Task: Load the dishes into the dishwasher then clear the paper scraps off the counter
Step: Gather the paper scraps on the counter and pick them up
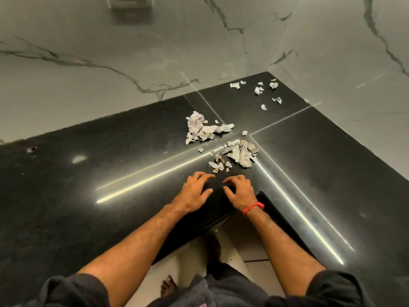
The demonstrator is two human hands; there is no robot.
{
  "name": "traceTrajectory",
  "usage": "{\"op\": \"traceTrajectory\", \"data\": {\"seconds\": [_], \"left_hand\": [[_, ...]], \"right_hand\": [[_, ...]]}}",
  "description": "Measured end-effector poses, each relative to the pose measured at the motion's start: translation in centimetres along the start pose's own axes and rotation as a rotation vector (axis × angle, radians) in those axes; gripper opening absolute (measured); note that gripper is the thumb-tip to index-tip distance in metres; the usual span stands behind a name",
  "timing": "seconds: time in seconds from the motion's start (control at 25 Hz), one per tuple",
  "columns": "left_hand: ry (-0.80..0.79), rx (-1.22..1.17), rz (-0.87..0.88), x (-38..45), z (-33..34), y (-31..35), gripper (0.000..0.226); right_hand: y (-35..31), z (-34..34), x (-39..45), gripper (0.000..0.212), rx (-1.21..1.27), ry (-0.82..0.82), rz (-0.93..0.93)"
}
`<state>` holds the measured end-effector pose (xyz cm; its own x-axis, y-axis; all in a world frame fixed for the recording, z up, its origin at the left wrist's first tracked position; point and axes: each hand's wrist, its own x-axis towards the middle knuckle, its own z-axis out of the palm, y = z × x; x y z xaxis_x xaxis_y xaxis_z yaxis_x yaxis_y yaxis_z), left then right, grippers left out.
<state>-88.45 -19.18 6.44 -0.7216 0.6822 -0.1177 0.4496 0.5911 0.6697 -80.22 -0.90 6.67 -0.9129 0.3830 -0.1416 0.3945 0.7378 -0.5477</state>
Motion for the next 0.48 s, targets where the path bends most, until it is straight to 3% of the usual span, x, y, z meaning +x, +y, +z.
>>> {"op": "traceTrajectory", "data": {"seconds": [0.2,0.28,0.4,0.48], "left_hand": [[-0.117,0.174,-0.046,5.8,0.4,2.0,0.057],[-0.133,0.213,-0.046,7.9,0.0,2.2,0.056],[0.124,0.132,-0.025,10.7,-1.3,2.0,0.037],[0.385,0.101,-0.097,12.1,-2.6,1.3,0.032]], "right_hand": [[0.6,-1.8,5.4,0.044,0.086,-0.150,-0.105],[0.8,-3.7,7.5,0.039,0.239,-0.150,-0.100],[2.8,-6.2,10.5,0.029,0.404,0.090,-0.143],[4.9,-7.0,12.0,0.048,0.284,0.233,-0.152]]}}
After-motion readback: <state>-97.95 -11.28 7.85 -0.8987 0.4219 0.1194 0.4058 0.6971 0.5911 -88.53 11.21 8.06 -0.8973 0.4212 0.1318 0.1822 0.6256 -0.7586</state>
